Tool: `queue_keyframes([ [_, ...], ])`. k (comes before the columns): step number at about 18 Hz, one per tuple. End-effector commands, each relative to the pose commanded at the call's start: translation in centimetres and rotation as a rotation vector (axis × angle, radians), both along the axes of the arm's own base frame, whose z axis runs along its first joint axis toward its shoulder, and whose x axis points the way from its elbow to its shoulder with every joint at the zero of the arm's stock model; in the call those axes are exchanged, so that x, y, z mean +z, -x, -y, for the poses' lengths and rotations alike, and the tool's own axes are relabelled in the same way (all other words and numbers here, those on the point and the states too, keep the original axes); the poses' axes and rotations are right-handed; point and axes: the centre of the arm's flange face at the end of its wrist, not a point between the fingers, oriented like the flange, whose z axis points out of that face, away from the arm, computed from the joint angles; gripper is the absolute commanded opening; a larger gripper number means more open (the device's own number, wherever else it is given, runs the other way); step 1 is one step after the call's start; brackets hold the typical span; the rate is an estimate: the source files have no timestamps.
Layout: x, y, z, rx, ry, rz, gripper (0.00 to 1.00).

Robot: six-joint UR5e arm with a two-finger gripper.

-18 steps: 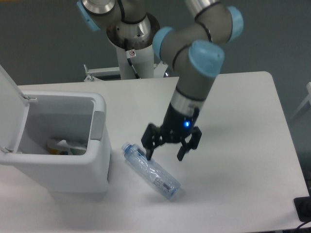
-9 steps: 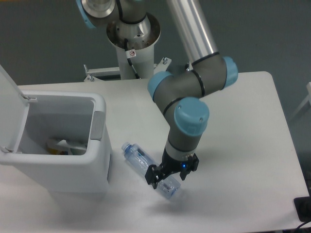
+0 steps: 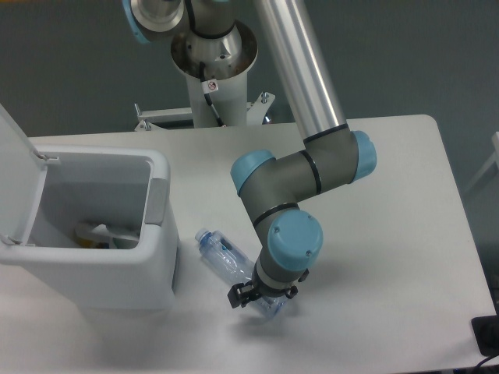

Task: Place the trash in the trash can
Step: 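Rotate the gripper and lower it around the bottle's middle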

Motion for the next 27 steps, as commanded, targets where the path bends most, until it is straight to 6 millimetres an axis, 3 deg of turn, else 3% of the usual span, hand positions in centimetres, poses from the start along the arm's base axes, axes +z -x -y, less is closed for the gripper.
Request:
queue_keyframes([
  [7,-1.5,-0.3,-0.3,0.002,0.042,-0.012,0.91],
  [8,-1.5,-0.3,-0.3,0.001,0.043,-0.013,0.88],
  [12,-1.6,-0.6,-0.5,0.021,0.048,-0.016,0.59],
  [16,-1.5,-0.6,-0.7,0.021,0.054,-0.038,0.51],
  [19,0.1,-0.3,-1.1,0.025,0.032,-0.055,0.48],
  [24,5.6,0.0,-1.5,0.028,-0.044,-0.101,0.48],
  [27,10.5,0.5,-1.4,0.042,-0.164,-0.133,0.48],
])
